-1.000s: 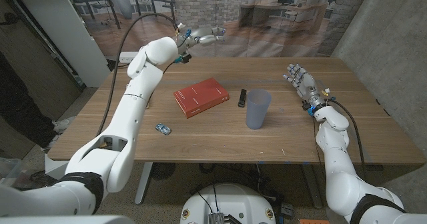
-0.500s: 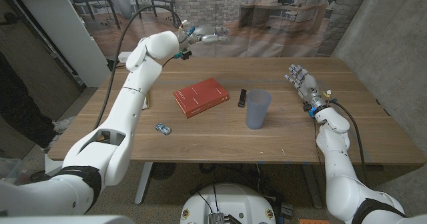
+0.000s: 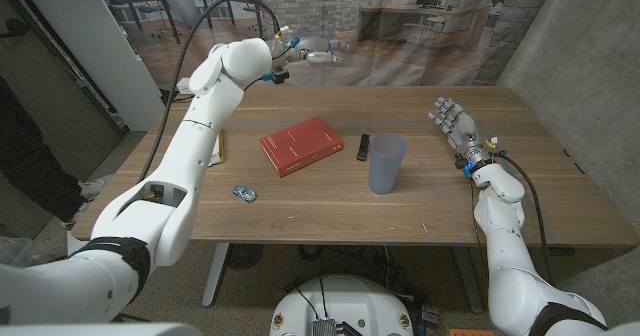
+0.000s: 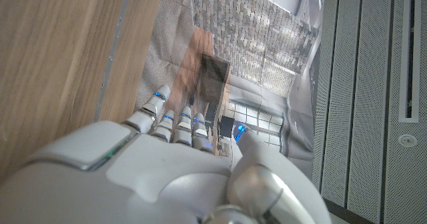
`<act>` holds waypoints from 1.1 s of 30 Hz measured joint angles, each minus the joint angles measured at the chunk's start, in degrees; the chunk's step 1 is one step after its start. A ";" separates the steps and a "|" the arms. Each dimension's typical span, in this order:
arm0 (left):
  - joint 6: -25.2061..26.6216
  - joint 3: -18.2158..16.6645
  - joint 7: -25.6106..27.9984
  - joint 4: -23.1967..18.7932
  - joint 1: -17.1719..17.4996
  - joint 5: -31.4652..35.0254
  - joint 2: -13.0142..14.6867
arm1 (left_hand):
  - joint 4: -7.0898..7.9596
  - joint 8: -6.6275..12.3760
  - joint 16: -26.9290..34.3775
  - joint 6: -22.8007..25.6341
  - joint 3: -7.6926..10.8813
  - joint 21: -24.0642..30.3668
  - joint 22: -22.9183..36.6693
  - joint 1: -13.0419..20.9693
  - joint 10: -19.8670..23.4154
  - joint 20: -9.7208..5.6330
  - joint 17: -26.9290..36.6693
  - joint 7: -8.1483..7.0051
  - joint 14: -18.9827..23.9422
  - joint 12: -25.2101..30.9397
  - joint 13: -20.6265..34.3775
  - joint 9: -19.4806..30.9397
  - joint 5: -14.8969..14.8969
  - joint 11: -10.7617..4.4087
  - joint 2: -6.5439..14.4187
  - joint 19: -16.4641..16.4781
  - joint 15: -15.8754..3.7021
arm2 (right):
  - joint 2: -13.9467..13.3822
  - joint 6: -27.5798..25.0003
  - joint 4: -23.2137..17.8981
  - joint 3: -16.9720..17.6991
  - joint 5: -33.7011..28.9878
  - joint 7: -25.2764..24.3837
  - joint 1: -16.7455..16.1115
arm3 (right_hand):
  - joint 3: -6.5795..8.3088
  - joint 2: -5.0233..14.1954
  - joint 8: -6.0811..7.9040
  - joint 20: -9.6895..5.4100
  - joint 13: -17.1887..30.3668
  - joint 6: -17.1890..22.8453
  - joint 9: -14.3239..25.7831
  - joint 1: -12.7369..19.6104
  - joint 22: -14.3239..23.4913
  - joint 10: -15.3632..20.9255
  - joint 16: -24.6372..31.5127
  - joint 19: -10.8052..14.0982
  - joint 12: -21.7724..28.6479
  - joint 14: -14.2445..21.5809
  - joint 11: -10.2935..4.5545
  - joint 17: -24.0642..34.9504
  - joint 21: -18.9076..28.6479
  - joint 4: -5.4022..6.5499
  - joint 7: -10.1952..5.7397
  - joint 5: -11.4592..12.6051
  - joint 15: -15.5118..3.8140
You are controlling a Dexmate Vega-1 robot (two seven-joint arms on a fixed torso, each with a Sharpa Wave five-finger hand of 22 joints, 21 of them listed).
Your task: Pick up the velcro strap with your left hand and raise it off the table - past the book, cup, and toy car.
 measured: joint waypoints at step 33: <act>-11.77 7.50 -2.45 13.93 -13.30 5.27 -2.29 | -3.49 -0.19 -0.45 -0.65 -1.24 -0.62 0.00 4.00 0.45 -0.62 0.00 -1.83 -0.36 -0.86 0.29 -0.02 0.49 -1.76 -2.04 0.63 -0.53 | -0.38 2.14 3.28 0.68 0.45 -1.64 0.99 | -0.25 0.00 0.00 0.32 -0.02 0.33 0.00 0.00 0.00 0.28 0.00 0.31 0.00 0.00 -0.32 0.00 -0.65 -0.24 -0.30 0.42 0.00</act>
